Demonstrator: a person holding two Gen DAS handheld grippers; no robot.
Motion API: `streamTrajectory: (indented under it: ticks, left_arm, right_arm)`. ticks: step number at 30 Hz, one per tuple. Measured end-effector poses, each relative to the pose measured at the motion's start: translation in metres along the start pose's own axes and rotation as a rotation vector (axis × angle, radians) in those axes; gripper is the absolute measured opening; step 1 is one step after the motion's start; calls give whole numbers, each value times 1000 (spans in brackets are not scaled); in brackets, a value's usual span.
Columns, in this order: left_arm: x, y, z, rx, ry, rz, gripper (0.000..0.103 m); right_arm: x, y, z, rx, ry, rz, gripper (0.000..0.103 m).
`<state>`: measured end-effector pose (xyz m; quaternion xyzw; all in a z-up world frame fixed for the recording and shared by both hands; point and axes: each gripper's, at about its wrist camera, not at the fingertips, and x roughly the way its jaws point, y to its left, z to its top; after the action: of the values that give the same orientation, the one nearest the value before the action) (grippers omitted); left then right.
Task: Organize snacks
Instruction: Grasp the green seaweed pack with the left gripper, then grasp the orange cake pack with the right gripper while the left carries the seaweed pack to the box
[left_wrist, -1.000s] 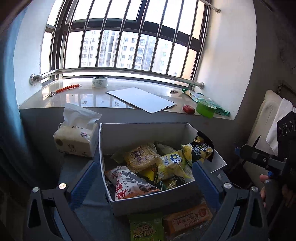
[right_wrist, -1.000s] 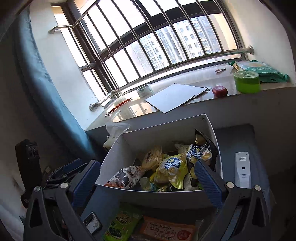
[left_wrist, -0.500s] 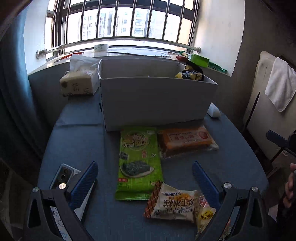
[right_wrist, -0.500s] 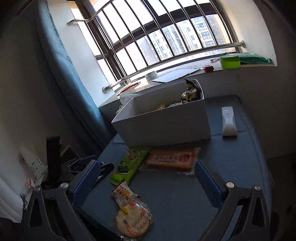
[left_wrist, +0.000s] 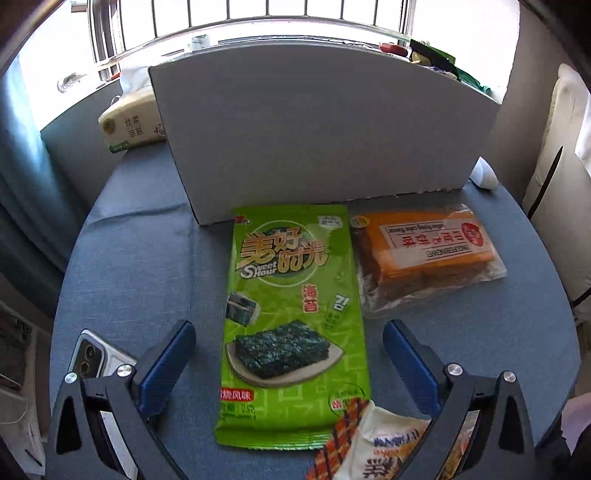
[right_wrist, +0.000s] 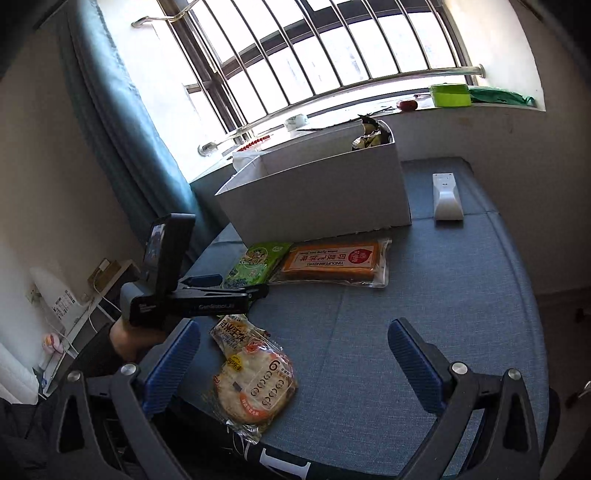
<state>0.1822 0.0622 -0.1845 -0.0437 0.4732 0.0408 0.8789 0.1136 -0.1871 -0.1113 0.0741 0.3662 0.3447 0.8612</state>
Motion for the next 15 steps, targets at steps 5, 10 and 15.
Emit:
streamTrajectory:
  ticks: [5, 10, 15]
  left_arm:
    - [-10, 15, 7, -36, -58, -48, 67]
    - [-48, 29, 6, -68, -161, -91, 66]
    - [-108, 46, -1, -88, -316, -112, 66]
  right_arm:
    - [13, -2, 4, -57, 48, 0, 103]
    - [46, 0, 28, -294, 121, -41, 103]
    - [108, -3, 59, -561, 236, -19, 103]
